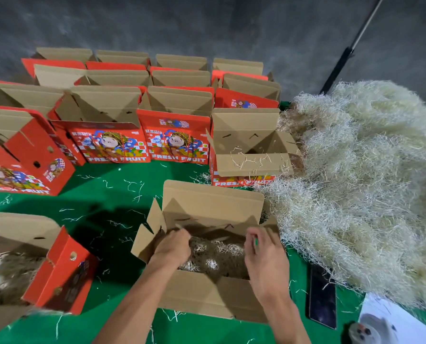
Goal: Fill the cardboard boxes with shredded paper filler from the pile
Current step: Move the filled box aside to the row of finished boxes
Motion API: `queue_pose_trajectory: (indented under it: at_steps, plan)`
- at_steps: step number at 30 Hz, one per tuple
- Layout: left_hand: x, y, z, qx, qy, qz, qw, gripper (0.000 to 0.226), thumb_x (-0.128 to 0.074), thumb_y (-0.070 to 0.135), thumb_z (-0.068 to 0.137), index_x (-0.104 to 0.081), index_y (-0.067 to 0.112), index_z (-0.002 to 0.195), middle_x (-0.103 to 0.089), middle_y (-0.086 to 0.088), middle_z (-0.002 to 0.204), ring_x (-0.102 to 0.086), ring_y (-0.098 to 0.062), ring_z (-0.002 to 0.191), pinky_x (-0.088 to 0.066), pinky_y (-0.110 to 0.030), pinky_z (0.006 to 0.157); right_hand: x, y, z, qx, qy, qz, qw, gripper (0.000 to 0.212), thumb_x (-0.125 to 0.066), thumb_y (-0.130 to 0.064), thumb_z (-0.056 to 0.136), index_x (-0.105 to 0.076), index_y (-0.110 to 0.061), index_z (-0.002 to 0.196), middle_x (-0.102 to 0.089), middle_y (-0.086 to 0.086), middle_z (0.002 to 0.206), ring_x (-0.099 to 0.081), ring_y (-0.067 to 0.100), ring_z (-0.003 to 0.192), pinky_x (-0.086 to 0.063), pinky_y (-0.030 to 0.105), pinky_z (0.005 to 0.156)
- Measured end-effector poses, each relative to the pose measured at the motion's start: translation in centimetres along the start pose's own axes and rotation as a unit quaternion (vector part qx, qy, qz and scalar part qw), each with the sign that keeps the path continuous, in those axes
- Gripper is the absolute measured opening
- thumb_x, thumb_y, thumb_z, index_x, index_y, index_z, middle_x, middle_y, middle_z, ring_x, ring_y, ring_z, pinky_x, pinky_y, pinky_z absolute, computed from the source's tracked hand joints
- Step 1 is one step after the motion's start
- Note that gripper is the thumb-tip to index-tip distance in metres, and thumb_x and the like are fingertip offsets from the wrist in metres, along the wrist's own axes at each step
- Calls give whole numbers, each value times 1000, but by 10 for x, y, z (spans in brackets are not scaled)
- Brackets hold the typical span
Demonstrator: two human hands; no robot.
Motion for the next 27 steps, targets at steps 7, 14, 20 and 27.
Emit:
queue_pose_trajectory:
  at_steps: [7, 14, 20, 27]
  plan:
    - [37, 15, -4, -145, 310, -51, 938, 24, -61, 19, 92, -62, 27, 115, -54, 6, 118, -53, -14, 111, -47, -36, 98, 24, 22, 7, -105, 54, 92, 989, 48, -64, -34, 93, -46, -19, 135, -59, -1, 132, -60, 19, 112, -55, 38, 86]
    - [56, 37, 13, -131, 351, 48, 926, 79, -72, 30, 81, -31, 16, 148, -34, -4, 155, -25, -24, 146, -16, -53, 120, 6, 40, 15, -194, -185, 164, 949, 30, -57, -37, 98, -63, -9, 96, -71, 2, 74, -68, 15, 62, -59, 39, 66]
    - [55, 44, 16, -97, 342, 118, 927, 67, -74, 44, 79, -45, 20, 134, -56, -3, 125, -44, -27, 123, -24, -53, 113, -3, 45, 22, -221, -149, 148, 953, 28, -62, -32, 96, -65, -12, 77, -69, -1, 64, -67, 14, 50, -52, 26, 47]
    - [72, 47, 15, -103, 368, 109, 918, 29, -59, 21, 95, -57, 24, 124, -52, 1, 125, -42, -20, 117, -34, -43, 105, -26, 14, 32, -201, -124, 174, 956, 30, -55, -30, 99, -66, -5, 88, -72, 14, 79, -70, 30, 66, -58, 37, 65]
Point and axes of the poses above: each hand's wrist, its own z-axis towards the middle knuckle, its own x-axis out of the back of the hand, y = z × x, the point moved 2 cm from there along z, towards the middle knuckle
